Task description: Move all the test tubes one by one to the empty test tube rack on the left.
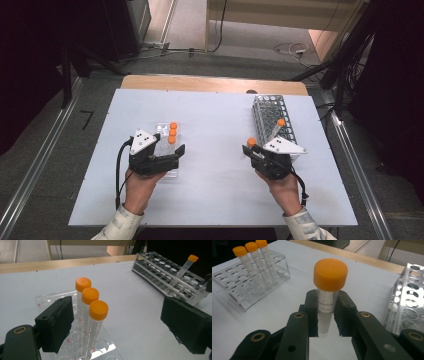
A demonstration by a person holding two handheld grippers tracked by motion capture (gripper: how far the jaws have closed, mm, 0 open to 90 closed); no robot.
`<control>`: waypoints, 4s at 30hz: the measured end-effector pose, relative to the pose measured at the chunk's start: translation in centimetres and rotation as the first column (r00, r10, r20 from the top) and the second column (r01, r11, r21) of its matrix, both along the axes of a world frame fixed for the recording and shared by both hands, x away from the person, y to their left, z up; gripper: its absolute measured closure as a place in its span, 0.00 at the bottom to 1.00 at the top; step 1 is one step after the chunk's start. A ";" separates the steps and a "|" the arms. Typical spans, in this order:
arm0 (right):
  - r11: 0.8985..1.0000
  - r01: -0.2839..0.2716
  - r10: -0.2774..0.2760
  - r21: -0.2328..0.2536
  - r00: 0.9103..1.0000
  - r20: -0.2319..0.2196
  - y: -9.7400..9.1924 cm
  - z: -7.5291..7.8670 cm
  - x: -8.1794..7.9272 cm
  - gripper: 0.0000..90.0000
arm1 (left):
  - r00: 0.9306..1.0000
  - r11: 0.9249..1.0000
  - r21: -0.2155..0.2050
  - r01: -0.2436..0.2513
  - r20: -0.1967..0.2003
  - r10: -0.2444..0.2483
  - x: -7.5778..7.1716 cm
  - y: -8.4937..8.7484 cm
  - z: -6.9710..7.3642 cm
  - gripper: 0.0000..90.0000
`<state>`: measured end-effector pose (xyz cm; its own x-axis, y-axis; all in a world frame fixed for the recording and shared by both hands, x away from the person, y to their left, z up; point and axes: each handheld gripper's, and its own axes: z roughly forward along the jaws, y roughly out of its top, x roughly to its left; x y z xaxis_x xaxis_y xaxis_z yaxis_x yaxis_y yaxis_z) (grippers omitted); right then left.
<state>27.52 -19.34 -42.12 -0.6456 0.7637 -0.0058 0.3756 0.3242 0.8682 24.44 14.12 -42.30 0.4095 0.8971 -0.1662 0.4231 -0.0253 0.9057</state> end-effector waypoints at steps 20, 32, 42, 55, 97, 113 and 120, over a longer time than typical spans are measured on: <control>0.991 -0.126 0.125 -0.040 0.992 -0.018 5.1 -1.6 -0.8 0.80 | 0.998 0.998 0.002 0.065 0.005 -0.065 -0.6 -1.7 0.1 0.14; 0.980 -0.190 0.188 -0.053 0.982 -0.032 8.1 -2.3 -1.2 0.80 | 0.987 0.987 0.003 0.161 0.010 -0.161 -1.5 -3.7 0.4 0.18; 0.968 -0.248 0.246 -0.050 0.969 -0.038 10.2 -2.3 -2.0 0.80 | 0.978 0.978 0.020 0.207 0.013 -0.207 -1.8 -4.6 0.1 0.33; 0.965 -0.261 0.260 -0.032 0.965 -0.038 10.8 -2.1 -2.2 0.80 | 0.970 0.969 0.042 0.243 0.018 -0.244 -2.0 -5.0 -0.2 0.63; 0.966 -0.255 0.252 -0.030 0.964 -0.091 9.4 -2.0 -1.6 0.26 | 0.984 0.985 -0.036 0.169 0.063 -0.167 -2.0 -1.9 1.9 0.78; 0.973 -0.229 0.226 -0.028 0.970 -0.095 8.5 -2.0 -1.3 0.26 | 0.995 0.998 -0.037 0.052 0.089 -0.049 -1.8 1.6 3.1 0.78; 0.974 -0.225 0.222 -0.026 0.970 -0.095 8.3 -2.0 -1.2 0.26 | 0.993 1.000 -0.007 0.010 0.115 -0.009 -1.7 1.5 2.9 0.77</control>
